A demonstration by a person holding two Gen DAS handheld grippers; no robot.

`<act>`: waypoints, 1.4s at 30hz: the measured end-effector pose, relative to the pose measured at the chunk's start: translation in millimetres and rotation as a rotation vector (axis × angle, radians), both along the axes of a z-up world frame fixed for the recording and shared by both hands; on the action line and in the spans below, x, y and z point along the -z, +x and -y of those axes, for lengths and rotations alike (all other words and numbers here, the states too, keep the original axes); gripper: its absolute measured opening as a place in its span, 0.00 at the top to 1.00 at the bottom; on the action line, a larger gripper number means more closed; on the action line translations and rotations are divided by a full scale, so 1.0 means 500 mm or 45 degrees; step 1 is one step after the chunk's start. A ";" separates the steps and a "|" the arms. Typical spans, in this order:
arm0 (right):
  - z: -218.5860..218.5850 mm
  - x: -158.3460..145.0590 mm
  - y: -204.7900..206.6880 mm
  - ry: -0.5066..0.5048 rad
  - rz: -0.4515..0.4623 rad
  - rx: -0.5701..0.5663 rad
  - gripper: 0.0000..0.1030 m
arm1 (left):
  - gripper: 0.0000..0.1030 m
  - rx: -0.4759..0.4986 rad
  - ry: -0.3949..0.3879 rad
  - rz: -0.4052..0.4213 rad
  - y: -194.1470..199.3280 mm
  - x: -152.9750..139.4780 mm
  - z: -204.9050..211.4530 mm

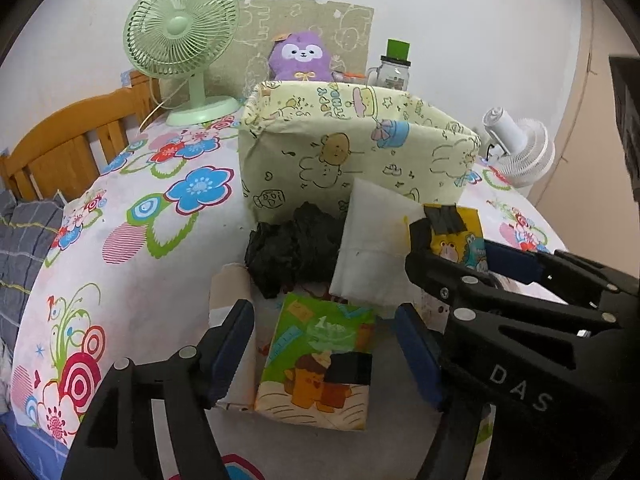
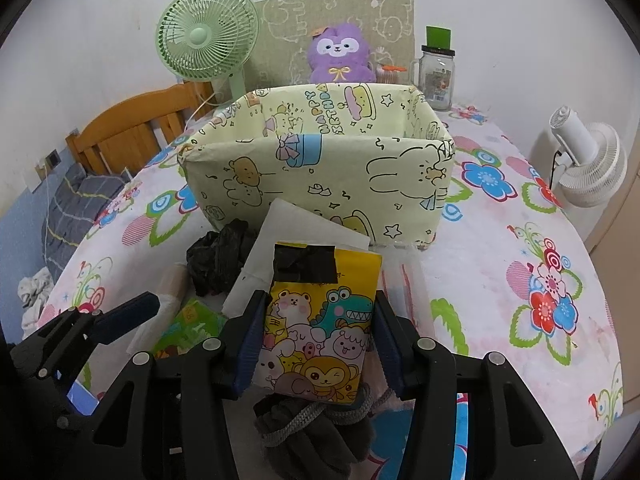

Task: Organize soft objects
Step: 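Lift both held items and carry them over the fabric storage box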

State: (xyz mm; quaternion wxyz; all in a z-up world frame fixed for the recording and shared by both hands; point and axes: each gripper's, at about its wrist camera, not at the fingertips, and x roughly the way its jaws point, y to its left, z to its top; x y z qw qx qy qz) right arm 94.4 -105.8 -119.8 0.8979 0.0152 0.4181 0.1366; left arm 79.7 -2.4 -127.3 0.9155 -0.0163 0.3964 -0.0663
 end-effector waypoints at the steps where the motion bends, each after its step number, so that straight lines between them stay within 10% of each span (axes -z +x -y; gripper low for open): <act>1: 0.001 0.000 -0.001 0.001 0.000 0.001 0.47 | 0.27 -0.002 0.009 -0.008 0.001 0.003 0.002; 42: -0.009 -0.024 -0.004 -0.009 0.021 -0.014 0.48 | 0.50 -0.034 0.060 0.038 0.005 -0.023 0.008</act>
